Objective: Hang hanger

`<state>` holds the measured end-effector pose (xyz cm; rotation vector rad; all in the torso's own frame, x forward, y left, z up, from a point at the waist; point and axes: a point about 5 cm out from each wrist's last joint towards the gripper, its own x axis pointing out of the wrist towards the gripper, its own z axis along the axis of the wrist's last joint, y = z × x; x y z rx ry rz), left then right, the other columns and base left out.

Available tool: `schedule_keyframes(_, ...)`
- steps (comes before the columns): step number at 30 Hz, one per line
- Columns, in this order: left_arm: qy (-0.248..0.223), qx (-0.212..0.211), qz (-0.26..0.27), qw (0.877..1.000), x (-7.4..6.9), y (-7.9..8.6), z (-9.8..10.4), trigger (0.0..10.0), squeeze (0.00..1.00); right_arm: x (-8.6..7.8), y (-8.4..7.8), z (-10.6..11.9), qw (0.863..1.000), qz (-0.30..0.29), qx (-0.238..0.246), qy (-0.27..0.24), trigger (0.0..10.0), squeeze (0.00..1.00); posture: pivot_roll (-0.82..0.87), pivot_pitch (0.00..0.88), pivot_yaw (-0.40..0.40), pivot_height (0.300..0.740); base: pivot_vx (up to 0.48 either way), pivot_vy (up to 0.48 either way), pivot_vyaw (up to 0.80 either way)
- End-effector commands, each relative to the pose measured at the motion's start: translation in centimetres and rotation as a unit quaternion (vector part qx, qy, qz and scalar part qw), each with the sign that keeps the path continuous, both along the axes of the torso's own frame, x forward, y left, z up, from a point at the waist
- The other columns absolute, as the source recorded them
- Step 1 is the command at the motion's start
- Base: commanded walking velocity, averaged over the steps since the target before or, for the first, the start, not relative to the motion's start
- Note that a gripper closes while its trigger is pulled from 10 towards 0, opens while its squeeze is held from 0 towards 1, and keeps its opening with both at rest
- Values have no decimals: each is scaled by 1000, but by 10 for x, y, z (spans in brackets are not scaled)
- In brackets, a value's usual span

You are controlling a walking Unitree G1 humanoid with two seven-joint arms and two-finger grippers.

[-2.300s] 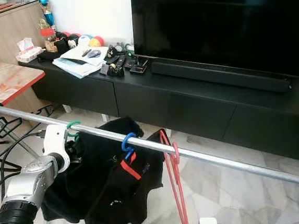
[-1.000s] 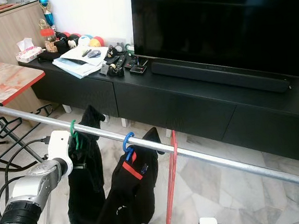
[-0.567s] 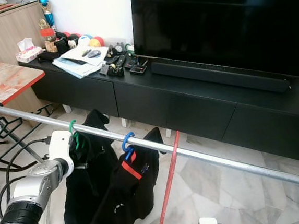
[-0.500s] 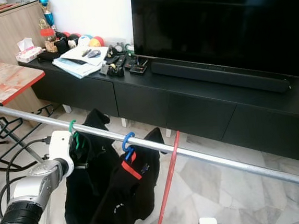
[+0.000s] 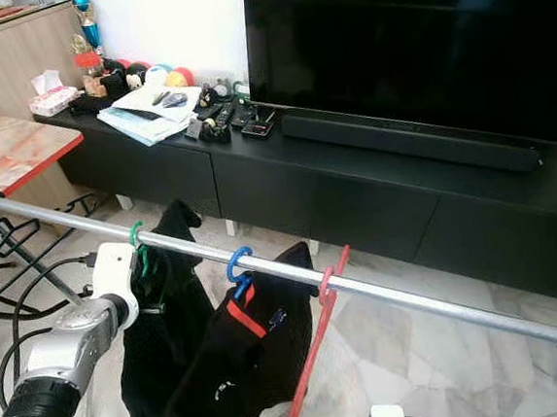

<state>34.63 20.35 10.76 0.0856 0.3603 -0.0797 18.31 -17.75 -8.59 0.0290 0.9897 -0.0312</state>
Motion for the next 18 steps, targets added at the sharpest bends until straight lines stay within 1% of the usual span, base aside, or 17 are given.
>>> schedule_keyframes(1, -47, 7, -6, 999, 3, -2, 17, 0, 0, -3, 0, -2, 1000, -1, 0, 6, 10000, 0, 163, 1, -7, 740, 0, 0, 0)
schedule_keyframes(3, -58, 14, -5, 998, 1, 0, 20, 0, 0, -3, 0, -2, 1000, -1, -1, 6, 10000, 0, 166, 1, -7, 740, 0, 0, 0)
schedule_keyframes(6, -66, 14, -6, 998, -3, 1, 21, 0, 0, -3, 0, -2, 1000, -2, -1, 6, 10000, 0, 165, 1, -6, 740, 0, 0, 0)
schedule_keyframes(9, -72, 16, -8, 997, -9, 3, 21, 0, 0, -3, 0, -2, 1000, -2, -1, 6, 10000, 0, 165, 1, -6, 740, 0, 0, 0)
schedule_keyframes(13, -84, 23, -17, 996, -23, 6, 20, 0, 0, -5, 0, -2, 1000, -3, -2, 6, 10000, 0, 171, 6, -3, 740, 0, 0, 0)
schedule_keyframes(15, -86, 28, -17, 996, -27, 7, 20, 0, 0, -5, -1, -2, 1000, -4, -3, 7, 10000, 0, 172, 7, -2, 740, 0, 0, 0)
schedule_keyframes(16, -87, 31, -16, 996, -32, 10, 20, 0, 0, -6, -1, -3, 1000, -5, -3, 7, 10000, 0, 172, 7, -2, 740, 0, 0, 0)
schedule_keyframes(17, -87, 36, -20, 995, -36, 11, 19, 314, 0, -6, -1, -3, 1000, -5, -3, 7, 10000, 0, 172, 8, -2, 740, 0, 0, 0)
schedule_keyframes(18, -87, 36, -20, 995, -36, 11, 19, 314, 0, -6, -1, -3, 1000, -5, -3, 7, 10000, 0, 172, 8, -2, 740, 0, 0, 0)
